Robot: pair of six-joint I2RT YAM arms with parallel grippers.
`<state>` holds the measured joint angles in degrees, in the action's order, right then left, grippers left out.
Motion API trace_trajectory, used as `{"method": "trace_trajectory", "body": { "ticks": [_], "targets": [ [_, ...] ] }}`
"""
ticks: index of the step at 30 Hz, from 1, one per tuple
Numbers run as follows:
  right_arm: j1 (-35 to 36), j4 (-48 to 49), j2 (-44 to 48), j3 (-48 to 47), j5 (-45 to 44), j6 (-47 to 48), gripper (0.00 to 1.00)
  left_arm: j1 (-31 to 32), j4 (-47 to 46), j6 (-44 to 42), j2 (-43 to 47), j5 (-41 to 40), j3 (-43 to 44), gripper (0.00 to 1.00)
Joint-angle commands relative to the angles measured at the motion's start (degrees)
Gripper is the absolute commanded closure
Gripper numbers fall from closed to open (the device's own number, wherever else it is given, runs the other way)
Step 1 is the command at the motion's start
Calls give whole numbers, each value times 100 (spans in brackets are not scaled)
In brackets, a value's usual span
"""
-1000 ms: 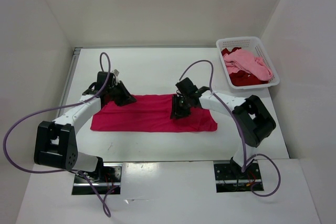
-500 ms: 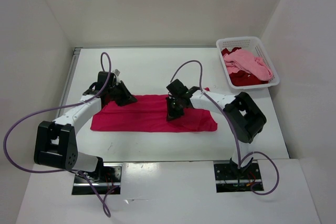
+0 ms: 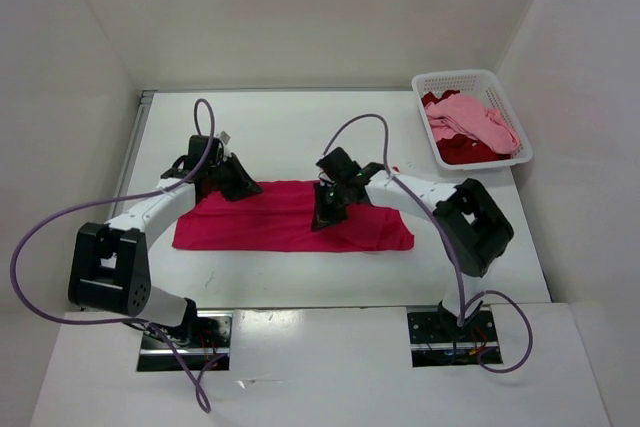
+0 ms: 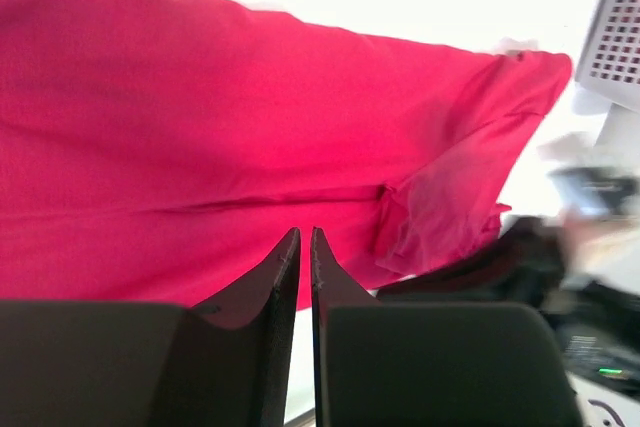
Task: Fold and stack the t-shirts
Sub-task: Fold the other side of the tshirt into a rectangle, then rotate the tshirt 90 degrees
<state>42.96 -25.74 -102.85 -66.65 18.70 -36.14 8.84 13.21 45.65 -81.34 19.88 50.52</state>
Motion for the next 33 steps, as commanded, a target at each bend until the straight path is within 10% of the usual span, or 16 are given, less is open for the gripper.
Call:
{"method": "trace_trajectory", "body": {
  "ticks": [1,12,23,28,33],
  "targets": [
    [-550,209,756,64,-198,19,100,30,-240,-20,-390,69,230,86],
    [-2248,1000,863,1286,-1280,-517,100,-1560,-354,67,-1103,122,-288,88],
    [-2380,1062,-1236,-320,-1167,-763,100,-3345,127,164,-1440,675,-833,91],
    [-2328,214,-2965,-3471,-737,-509,100,-3153,909,59,552,675,-833,81],
    [-1976,-1852,-5593,-9444,-237,46,100,-2222,1368,-143,1805,543,-886,65]
  ]
}}
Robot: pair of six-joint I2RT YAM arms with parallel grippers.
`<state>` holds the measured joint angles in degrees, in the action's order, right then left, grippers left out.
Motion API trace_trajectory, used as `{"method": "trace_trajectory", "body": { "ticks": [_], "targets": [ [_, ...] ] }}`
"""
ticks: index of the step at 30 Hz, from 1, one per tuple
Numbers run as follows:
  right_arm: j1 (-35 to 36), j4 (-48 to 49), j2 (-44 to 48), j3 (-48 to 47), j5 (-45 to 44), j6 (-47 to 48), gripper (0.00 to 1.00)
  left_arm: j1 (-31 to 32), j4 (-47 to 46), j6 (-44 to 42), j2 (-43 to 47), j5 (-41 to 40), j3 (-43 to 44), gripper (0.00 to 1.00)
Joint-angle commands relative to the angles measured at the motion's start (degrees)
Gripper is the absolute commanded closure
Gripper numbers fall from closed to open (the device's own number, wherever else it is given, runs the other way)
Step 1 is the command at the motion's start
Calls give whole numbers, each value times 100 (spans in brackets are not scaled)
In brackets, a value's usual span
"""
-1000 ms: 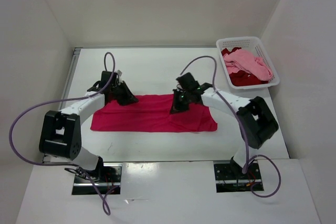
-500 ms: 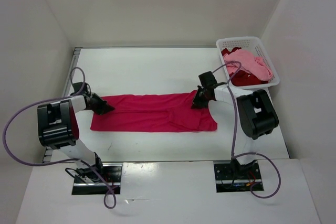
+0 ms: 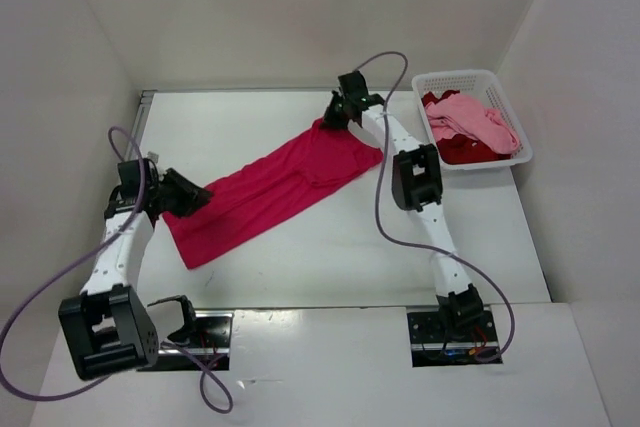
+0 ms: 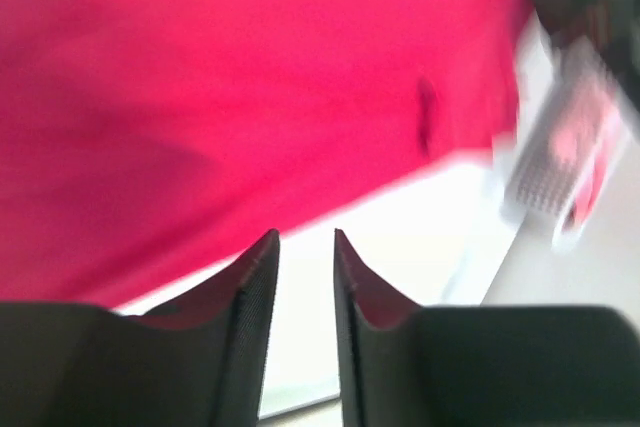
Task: Fold and stack the t-shirts
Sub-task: Rotate the tshirt 90 degrees
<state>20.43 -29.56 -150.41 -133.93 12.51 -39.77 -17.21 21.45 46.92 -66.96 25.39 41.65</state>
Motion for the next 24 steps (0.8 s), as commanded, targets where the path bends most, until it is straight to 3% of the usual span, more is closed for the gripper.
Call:
{"method": "trace_trajectory", "body": {
  "ticks": [1,2,3,7,10,11,13,19,24],
  "targets": [
    [356,-1822,-1206,-3744,479,409,100,464,605,-323,490,-7,1,63],
    [357,-1886,-1053,-4085,750,348,100,525,684,-393,560,-7,-60,63],
    [287,-1573,-634,-3488,996,286,100,578,685,-524,648,-7,-60,62],
    [479,-1271,1230,-1666,210,1075,95,797,537,-674,754,194,-60,62],
    [480,-755,2863,422,-90,1349,94,965,255,-745,676,379,53,69],
    [480,-222,3286,1838,-91,1349,94,1122,193,-745,623,379,115,72],
    [427,37,4225,3495,-161,1349,97,1298,26,-824,483,379,325,76],
    [427,292,4810,5901,-539,1349,100,2054,-141,-1131,-211,352,1046,83],
    [120,539,4671,6239,-592,1349,100,2765,-273,-1202,-397,353,1346,84]
  ]
}}
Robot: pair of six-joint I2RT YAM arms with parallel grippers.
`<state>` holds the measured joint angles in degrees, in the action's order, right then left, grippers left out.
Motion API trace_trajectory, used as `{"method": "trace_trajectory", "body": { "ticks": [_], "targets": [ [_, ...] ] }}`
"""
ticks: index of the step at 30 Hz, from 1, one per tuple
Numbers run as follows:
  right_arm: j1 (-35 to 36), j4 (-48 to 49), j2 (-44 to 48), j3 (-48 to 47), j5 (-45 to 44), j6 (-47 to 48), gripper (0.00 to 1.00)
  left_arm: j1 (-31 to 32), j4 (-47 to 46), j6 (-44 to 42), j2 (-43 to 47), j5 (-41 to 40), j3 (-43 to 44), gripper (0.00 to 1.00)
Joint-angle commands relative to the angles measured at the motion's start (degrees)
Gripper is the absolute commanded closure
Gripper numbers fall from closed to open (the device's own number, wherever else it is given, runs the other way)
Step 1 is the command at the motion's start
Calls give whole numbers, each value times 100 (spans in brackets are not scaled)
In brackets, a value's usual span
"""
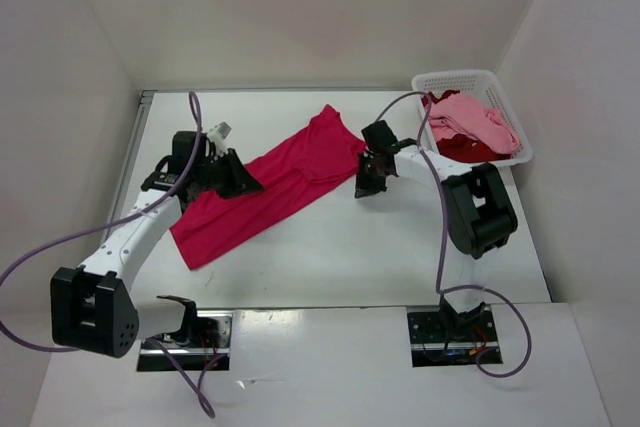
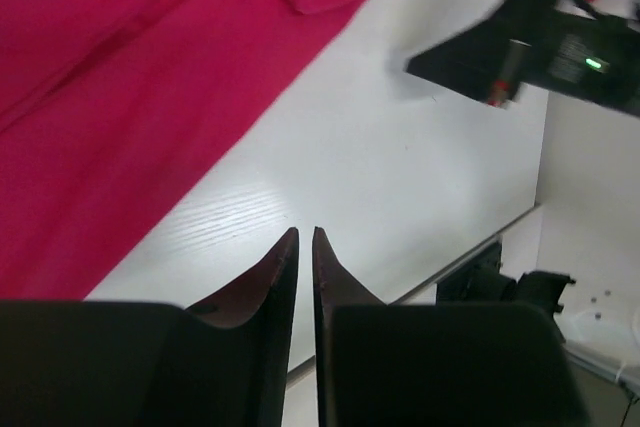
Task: Fold and stack the t-shirts
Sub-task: Rotate the tshirt 90 degrees
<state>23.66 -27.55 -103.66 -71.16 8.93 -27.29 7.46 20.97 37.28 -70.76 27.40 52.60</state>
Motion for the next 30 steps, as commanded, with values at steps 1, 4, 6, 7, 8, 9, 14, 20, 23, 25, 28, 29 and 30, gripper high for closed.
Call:
{"method": "trace_trajectory", "body": {
  "ticks": [1,4,6,7,8,9,14,20,23,25,28,29,30],
  "targets": [
    [-204,338,-258,-134,-234,162,100,369,-225,-238,-17,152,251,84],
    [-257,338,-663,-565,-234,162,100,607,-225,-291,-69,204,304,81],
    [-257,338,-1216,-1116,-234,162,100,712,-225,-291,-69,205,304,80],
    [-257,338,-1436,-1329,-234,162,100,791,-225,-291,-69,205,304,78],
    [-257,338,-1951,-1896,-303,162,100,853,-225,-230,-8,205,304,77],
    [-257,225,-2252,-2276,-304,162,100,853,-225,-143,-8,205,304,77],
    [-309,-1582,-5094,-7691,-294,277,100,1195,-225,271,98,205,654,73],
    [-372,-1613,-3694,-7074,-249,187,74,1424,328,324,396,-498,1086,61],
    [-126,-478,-1730,-4388,-226,294,59,1039,390,324,660,-551,797,56],
    [41,72,-906,-2520,116,-12,55,715,442,263,722,-551,630,56],
    [787,881,-60,-785,809,-679,47,188,591,131,661,-648,269,53],
    [1303,1414,38,-455,943,-1116,45,46,644,78,660,-587,199,51],
    [1551,1671,91,27,1014,-1373,44,-103,645,26,599,-586,198,51]
  ]
}}
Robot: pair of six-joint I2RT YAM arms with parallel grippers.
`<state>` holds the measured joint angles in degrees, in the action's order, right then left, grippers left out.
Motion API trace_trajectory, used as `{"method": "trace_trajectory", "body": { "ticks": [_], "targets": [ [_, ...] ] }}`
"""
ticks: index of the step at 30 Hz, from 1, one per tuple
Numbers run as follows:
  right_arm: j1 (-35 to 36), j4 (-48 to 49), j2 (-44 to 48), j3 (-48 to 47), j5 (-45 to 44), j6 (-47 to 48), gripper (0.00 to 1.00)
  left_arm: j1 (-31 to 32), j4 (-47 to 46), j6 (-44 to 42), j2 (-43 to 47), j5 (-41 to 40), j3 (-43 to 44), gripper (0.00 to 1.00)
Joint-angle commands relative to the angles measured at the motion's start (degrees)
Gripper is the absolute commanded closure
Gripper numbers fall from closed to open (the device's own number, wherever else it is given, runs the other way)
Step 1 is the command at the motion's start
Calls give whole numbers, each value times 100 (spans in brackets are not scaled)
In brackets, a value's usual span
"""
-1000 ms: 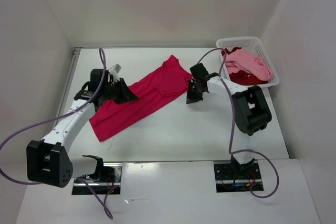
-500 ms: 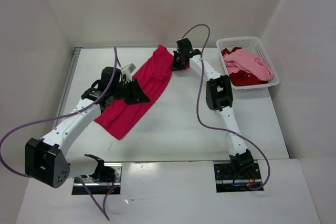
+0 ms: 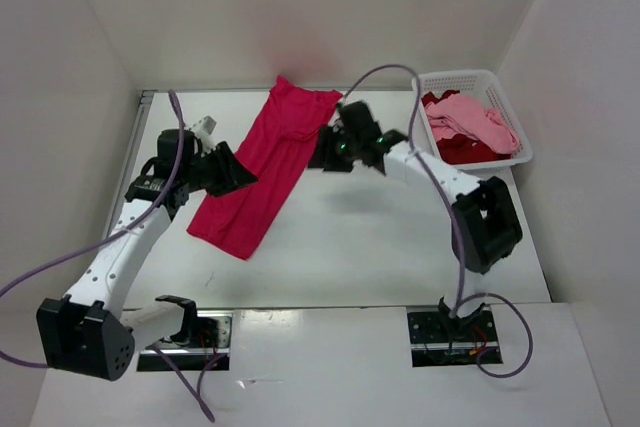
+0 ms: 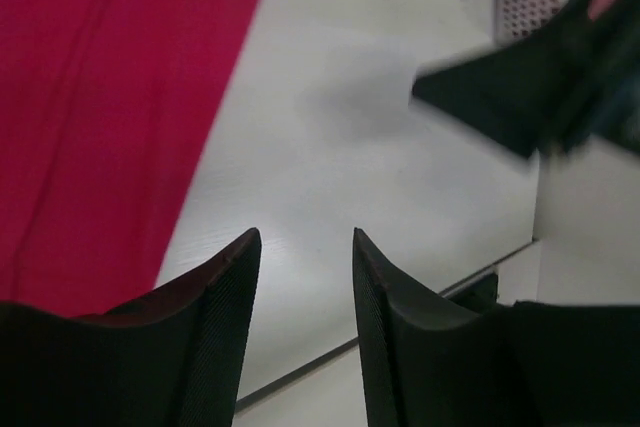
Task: Fold and stack the t-shirts
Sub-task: Rotate the tshirt 90 degrees
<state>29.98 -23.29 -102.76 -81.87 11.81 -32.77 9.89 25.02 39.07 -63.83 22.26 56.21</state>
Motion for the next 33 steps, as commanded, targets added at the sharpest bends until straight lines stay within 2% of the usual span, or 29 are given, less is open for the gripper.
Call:
{"method": "trace_trajectory", "body": {
  "ticks": [1,2,5,8,11,14,16,17,19,20,23,27,28,30,31,33],
  "targets": [
    [1148,1518,2,1277,882,-1071,42,-626,310,-206,-94,-73,-241,50],
    [1516,1947,2,1400,936,-1491,42,-777,363,-285,-146,-73,-242,48],
    [1992,2502,-288,1586,718,-2186,42,-1330,522,-400,-208,-134,-303,45],
    [2257,2802,-648,1516,489,-2697,42,-1761,575,-400,-208,-187,-373,40],
    [2513,2935,-1061,1297,278,-3119,45,-1833,435,-286,-208,-187,-513,33],
    [2662,3006,-1570,998,128,-3331,50,-1833,381,-286,-156,-134,-584,35],
    [2662,3006,-1930,848,128,-3498,58,-1833,381,-286,-156,-239,-584,44],
    [2662,3006,-2010,735,128,-3499,70,-1833,381,-347,-156,-240,-584,49],
    [2662,2839,-2073,733,76,-3499,81,-1833,434,-347,-156,-240,-584,52],
    [2662,2839,-2003,829,75,-3429,93,-1833,434,-347,-156,-240,-584,54],
    [2399,2619,-1232,1592,-81,-3096,100,-1527,434,-400,-208,-240,-637,59],
    [2040,1954,464,3294,-294,-2586,100,-903,250,-313,-270,-188,-865,61],
    [1986,1794,1155,3535,-346,-2533,100,-588,197,-208,-322,-135,-935,61],
    [1925,1409,1774,4140,-346,-2454,100,-287,197,-111,-323,-73,-1111,61],
    [1863,1276,2238,4274,-346,-2392,98,-138,197,-58,-323,-73,-1181,59],
    [1863,1003,2567,4572,-416,-2391,81,187,258,4,-270,-11,-1304,55]
  ]
}}
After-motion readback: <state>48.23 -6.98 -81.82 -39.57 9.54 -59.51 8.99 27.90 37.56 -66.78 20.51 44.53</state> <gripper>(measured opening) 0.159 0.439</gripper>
